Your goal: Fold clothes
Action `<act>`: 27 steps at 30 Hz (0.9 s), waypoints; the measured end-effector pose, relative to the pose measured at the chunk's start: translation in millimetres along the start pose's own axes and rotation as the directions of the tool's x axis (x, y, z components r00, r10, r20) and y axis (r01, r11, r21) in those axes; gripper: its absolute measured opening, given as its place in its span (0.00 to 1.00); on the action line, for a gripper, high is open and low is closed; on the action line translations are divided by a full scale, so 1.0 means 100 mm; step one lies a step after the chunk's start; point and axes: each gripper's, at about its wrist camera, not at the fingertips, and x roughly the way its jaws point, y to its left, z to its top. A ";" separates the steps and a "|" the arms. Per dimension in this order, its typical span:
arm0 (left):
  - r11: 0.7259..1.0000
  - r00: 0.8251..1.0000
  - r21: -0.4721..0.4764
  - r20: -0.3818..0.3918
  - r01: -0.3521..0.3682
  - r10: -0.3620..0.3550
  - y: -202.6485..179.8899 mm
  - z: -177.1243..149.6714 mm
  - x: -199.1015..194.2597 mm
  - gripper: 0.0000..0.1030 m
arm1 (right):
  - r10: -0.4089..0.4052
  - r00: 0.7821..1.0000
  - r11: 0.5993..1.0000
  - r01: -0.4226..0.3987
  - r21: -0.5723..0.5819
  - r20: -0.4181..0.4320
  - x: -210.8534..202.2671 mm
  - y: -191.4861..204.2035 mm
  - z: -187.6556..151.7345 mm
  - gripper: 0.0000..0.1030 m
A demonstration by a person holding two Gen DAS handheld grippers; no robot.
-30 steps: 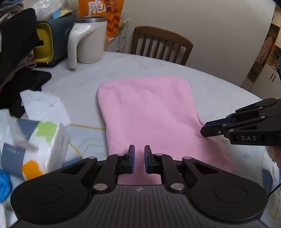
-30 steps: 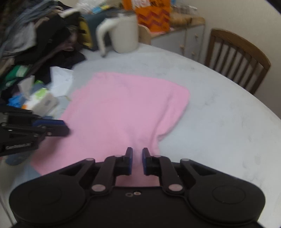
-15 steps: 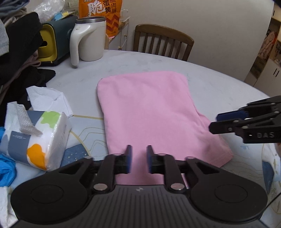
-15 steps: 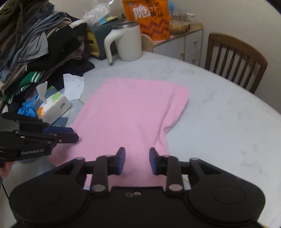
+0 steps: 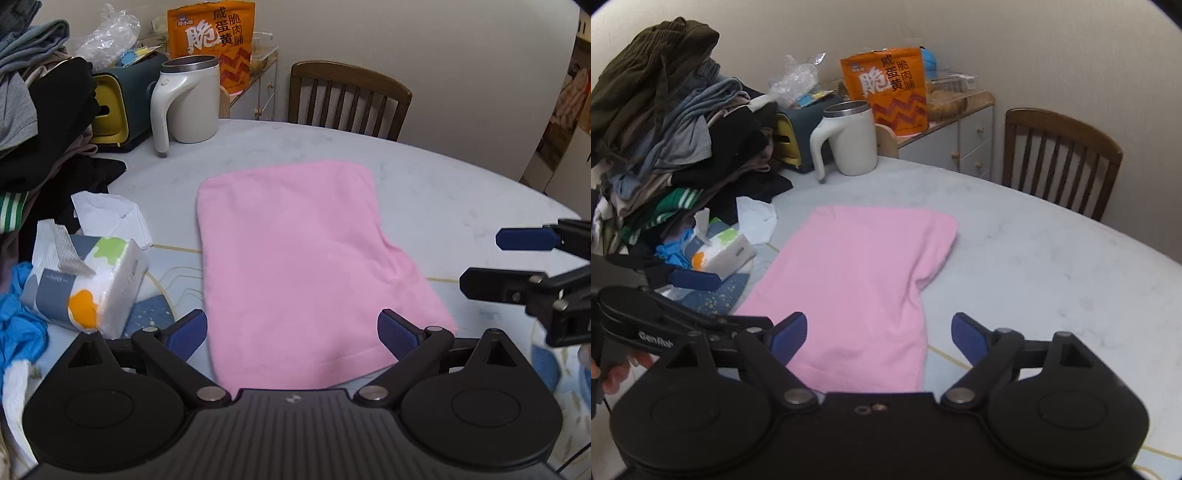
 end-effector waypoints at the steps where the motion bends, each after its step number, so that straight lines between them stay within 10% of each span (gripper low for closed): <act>1: 1.000 1.000 -0.001 0.001 -0.004 0.004 -0.02 -0.01 -0.02 0.96 | -0.010 1.000 1.000 0.010 -0.003 0.002 -0.03 0.01 -0.02 1.00; 27: 0.997 0.996 -0.007 -0.020 -0.082 0.081 -0.34 -0.28 -0.20 0.96 | -0.065 0.996 0.997 0.068 0.048 -0.055 -0.21 0.04 -0.42 1.00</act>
